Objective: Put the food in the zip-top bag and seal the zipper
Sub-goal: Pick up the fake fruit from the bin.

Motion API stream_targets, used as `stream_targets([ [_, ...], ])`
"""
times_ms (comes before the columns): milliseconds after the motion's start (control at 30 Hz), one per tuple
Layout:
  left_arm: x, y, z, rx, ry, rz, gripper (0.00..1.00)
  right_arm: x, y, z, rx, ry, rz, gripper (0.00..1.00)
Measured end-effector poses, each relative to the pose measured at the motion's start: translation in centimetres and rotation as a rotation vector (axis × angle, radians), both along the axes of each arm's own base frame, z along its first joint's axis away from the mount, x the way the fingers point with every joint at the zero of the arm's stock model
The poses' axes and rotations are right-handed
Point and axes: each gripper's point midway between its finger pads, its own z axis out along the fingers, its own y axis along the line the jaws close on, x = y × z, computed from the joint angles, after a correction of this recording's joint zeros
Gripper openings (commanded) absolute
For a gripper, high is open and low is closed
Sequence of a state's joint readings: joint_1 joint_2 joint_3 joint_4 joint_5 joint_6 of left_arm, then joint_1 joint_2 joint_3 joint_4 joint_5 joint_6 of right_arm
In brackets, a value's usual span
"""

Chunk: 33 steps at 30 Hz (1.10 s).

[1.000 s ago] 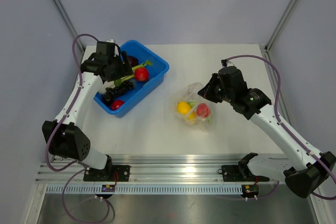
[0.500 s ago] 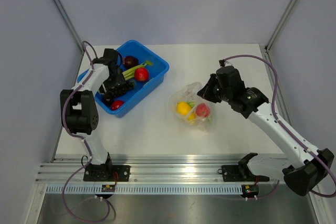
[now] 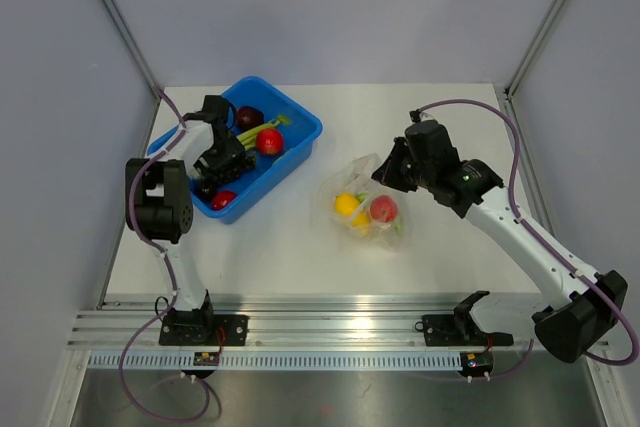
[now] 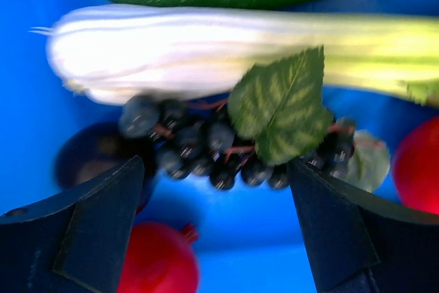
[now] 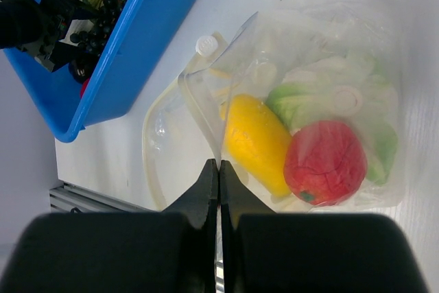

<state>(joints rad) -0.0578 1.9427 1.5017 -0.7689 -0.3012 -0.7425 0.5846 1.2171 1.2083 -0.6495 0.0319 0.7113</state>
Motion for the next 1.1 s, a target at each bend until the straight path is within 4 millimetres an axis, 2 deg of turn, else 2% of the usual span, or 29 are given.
stream_targets([
  [67,0.4,-0.2,-1.1,-0.018,-0.002,0.044,0.89,0.0,0.0,-0.1,-0.001,0.001,0.0,0.0],
  [200,0.6,-0.3,-1.8,-0.037,-0.007,0.101,0.88,0.1,0.1,-0.4,-0.005,0.01,0.002,0.0],
  [300,0.7,-0.4,-2.2,-0.048,-0.008,0.139,0.79,0.1,0.3,-0.5,-0.004,0.015,0.007,0.0],
  [367,0.7,-0.4,-2.7,-0.05,-0.004,0.15,0.71,0.2,0.4,-0.3,-0.002,0.013,0.008,0.0],
  [400,0.7,-0.4,-2.9,-0.05,-0.001,0.156,0.62,0.2,0.4,-0.2,0.0,0.011,0.009,0.0],
  [467,0.7,-0.4,-3.1,-0.048,0.0,0.16,0.52,0.3,0.4,-0.1,0.002,0.009,0.009,0.0],
  [500,0.8,-0.3,-3.0,-0.047,-0.003,0.159,0.42,0.3,0.4,-0.1,0.002,0.008,0.009,0.0],
  [600,1.3,-0.3,-2.8,-0.044,-0.021,0.148,0.25,0.3,0.4,0.0,0.002,0.008,0.009,0.0],
  [633,1.4,-0.3,-2.6,-0.042,-0.026,0.141,0.23,0.3,0.4,0.0,0.003,0.009,0.009,0.0],
  [867,0.7,-0.1,0.1,-0.028,-0.064,0.083,0.08,0.3,0.4,-0.1,0.002,0.009,0.009,0.0],
  [1100,0.4,-0.2,6.3,-0.017,-0.189,0.002,0.07,0.3,0.6,-0.2,0.003,0.015,0.014,0.0],
])
